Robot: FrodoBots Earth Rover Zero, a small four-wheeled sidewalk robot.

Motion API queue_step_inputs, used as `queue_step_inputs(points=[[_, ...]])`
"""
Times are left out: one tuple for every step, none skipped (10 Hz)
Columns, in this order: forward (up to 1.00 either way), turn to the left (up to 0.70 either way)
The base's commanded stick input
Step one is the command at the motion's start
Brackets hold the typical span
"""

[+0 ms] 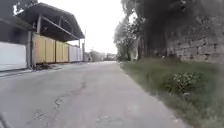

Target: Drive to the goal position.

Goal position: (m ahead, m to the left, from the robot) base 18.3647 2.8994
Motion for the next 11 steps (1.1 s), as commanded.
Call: queue_step_inputs(points=[[1.00, 0.00], [1.00, 0.00], [1.00, 0.00], [1.00, 0.00], [1.00, 0.00], [1.00, 0.00], [1.00, 0.00], [1.00, 0.00], [1.00, 0.00], [1.00, 0.00], [1.00, 0.00]])
